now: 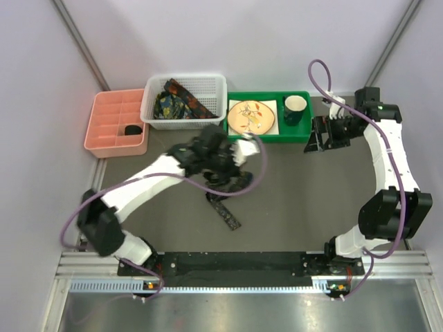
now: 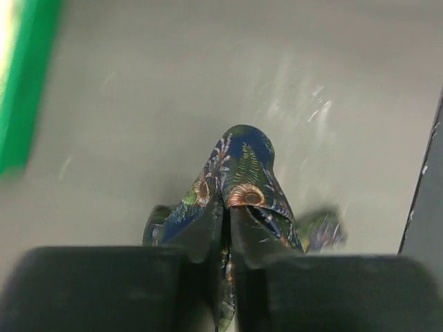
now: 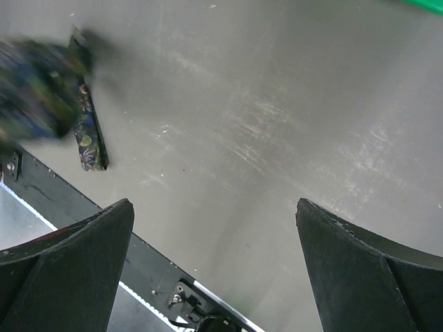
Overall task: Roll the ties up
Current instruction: Place the tie at the center of the board.
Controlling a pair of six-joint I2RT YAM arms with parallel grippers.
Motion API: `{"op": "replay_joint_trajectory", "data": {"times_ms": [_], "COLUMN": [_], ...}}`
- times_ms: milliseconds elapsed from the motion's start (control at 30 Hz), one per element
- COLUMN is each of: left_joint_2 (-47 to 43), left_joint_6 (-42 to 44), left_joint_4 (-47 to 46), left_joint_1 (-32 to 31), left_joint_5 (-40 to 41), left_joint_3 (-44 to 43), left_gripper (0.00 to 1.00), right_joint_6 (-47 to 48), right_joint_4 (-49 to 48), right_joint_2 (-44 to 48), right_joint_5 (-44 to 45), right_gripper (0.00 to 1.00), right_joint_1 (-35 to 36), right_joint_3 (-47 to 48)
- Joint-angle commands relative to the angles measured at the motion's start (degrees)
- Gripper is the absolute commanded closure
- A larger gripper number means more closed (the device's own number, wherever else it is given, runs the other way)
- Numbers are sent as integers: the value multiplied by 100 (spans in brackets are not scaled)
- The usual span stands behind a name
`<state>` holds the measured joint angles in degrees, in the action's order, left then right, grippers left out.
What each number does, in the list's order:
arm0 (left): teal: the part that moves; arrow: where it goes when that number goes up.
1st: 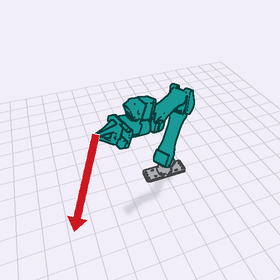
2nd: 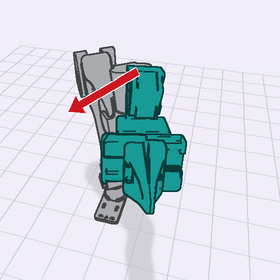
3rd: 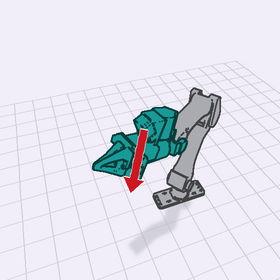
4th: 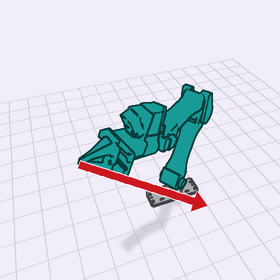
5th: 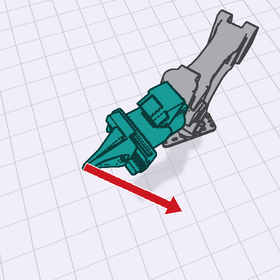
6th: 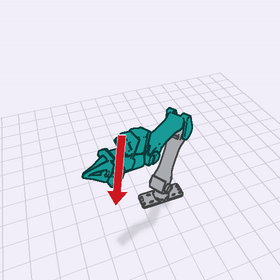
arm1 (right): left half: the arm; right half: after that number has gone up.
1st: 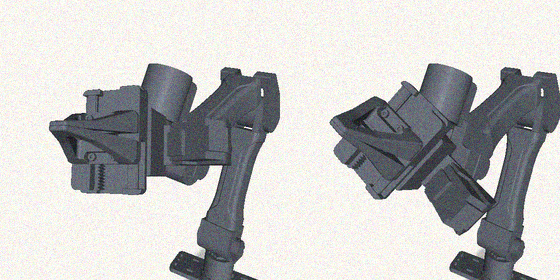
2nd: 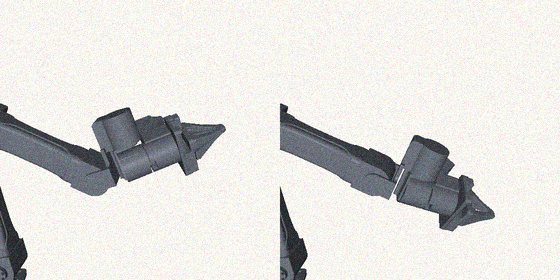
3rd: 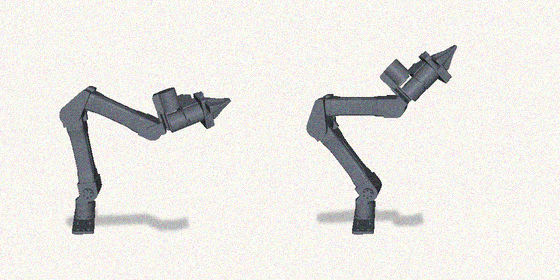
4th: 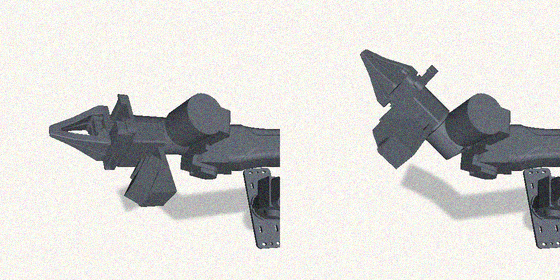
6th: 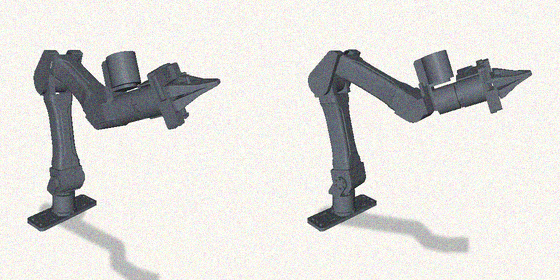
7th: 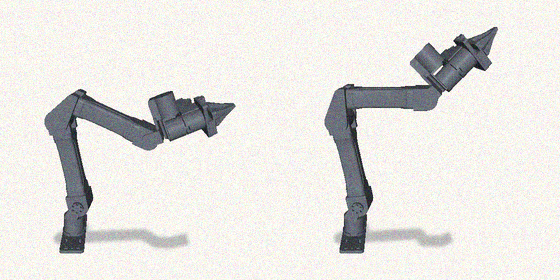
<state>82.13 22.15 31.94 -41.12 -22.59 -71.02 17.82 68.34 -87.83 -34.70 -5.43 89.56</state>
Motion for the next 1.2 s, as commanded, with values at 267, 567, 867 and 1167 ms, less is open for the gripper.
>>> {"op": "replay_joint_trajectory", "data": {"times_ms": [267, 567, 867, 1167], "left_joint_2": [561, -1646, -2174, -1886], "left_joint_6": [1, 176, -229, 983], "left_joint_4": [-186, -997, -821, -75], "left_joint_1": [242, 1949, 2398, 2407], "left_joint_5": [-1026, -1811, -1627, -1872], "left_joint_3": [-740, 1836, 2251, 2295], "left_gripper": [1, 2, 2, 9], "right_joint_6": [731, 494, -244, -403], "right_joint_4": [365, -584, -883, -770], "right_joint_2": [-155, -611, -2105, -2590], "right_joint_5": [130, 955, 1053, 395], "right_gripper": [1, 4, 9, 28], "right_joint_1": [-494, 1270, 2160, 2160], "right_joint_3": [-105, -194, 501, 229]}}
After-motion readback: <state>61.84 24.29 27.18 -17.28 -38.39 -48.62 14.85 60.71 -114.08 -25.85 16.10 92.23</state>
